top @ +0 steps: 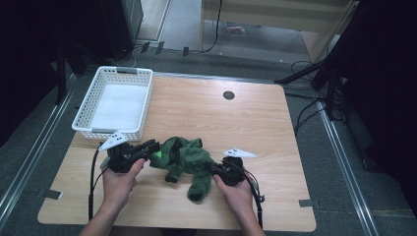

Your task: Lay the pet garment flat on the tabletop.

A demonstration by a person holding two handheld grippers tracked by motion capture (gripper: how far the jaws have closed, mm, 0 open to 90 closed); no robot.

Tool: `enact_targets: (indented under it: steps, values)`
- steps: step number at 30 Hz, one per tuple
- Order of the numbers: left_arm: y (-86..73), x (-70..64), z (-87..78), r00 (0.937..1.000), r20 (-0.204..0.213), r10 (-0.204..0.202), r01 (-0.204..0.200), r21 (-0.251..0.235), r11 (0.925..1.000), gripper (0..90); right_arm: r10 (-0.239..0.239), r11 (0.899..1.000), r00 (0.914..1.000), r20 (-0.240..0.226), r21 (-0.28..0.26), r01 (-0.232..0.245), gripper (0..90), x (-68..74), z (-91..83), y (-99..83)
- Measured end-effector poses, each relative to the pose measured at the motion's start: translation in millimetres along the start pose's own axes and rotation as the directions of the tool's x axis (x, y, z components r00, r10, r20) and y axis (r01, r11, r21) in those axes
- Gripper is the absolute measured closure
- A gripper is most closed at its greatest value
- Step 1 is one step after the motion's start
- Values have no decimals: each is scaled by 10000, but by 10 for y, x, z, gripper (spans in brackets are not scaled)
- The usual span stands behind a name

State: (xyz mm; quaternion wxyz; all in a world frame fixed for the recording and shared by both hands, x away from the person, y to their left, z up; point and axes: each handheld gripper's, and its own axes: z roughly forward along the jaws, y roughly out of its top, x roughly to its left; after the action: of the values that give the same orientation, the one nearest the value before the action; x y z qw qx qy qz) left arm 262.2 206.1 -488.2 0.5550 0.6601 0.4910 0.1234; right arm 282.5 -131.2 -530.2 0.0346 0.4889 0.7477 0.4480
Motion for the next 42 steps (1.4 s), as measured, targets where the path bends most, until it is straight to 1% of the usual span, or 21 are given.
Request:
enact_targets:
  steps: [2,5,7,11,14,16,21,23,24,25,27,30,33,34,35,36,37,38,40,41,42]
  values:
    - [-1,36,-13,9998,-186,7,-7,0,10000,728,182,9998,9996,207,-2,-182,607,-101,-39,17]
    - [-10,86,-15,9994,-304,-158,161,70,9998,680,522,9985,9971,556,-188,-512,462,-238,-103,44]
    - [-14,111,-26,9989,-380,-262,265,62,9996,631,661,9963,9968,457,-571,-635,455,-319,-193,72]
    - [-9,161,-71,9980,-443,-446,460,317,9984,534,294,9884,9991,315,-1502,-243,455,-346,-391,131]
    - [-32,159,-102,9978,-474,-465,494,614,9969,482,-198,9822,9998,-66,-1867,182,427,-199,-410,169]
    - [-76,150,-121,9968,-639,-484,535,804,9953,438,-780,9786,9960,-445,-1943,679,392,-9,-348,186]
    - [-231,113,-107,9901,-1381,-269,495,1626,9854,208,-2249,9658,9688,-1040,-1554,2075,333,488,-93,175]
    - [-291,83,-78,9839,-1783,-136,484,1926,9801,170,-2543,9628,9634,-844,-1163,2439,469,583,19,147]
    - [-306,74,-64,9836,-1802,-51,427,2059,9776,163,-2518,9651,9677,-85,-767,2504,689,583,90,126]
    - [-330,49,-31,9826,-1851,160,285,2352,9715,163,-2518,9651,9677,-85,-767,2504,689,583,90,126]
    - [-362,20,15,9778,-2041,473,100,2711,9625,176,-2018,9763,9794,-50,-805,2008,829,485,72,136]
    - [-404,9,37,9566,-2735,1004,-224,2748,9612,411,-1338,9829,9900,457,-1215,1384,900,294,-67,167]
    - [-412,52,41,9563,-2725,1058,-244,2866,9578,544,-484,9850,9906,1278,-1586,686,900,56,-232,185]
    - [-413,63,43,9572,-2700,1046,-262,2789,9600,651,-101,9847,9890,1478,-1704,355,854,-32,-294,191]
    - [-406,76,38,9568,-2696,1085,-310,2766,9605,651,-101,9847,9890,1478,-1704,355,854,-32,-294,191]
    - [-398,85,37,9576,-2670,1084,-343,2680,9628,737,8,9826,9941,1085,-1848,194,722,-55,-326,210]
    - [-387,88,37,9577,-2673,1065,-355,2574,9657,737,8,9826,9941,1085,-1848,194,722,-55,-326,210]
    - [-370,96,34,9570,-2658,1158,-466,2529,9664,760,-414,9821,9973,607,-1812,518,666,17,-293,251]
    - [-337,106,36,9563,-2700,1124,-473,2366,9704,762,-758,9814,9959,494,-1732,833,635,78,-253,289]
    - [-326,111,36,9566,-2694,1113,-476,2321,9715,762,-1394,9769,9902,85,-1623,1390,574,220,-155,402]
    - [-318,115,36,9575,-2661,1112,-500,2265,9727,762,-1394,9769,9902,85,-1623,1390,574,220,-155,402]
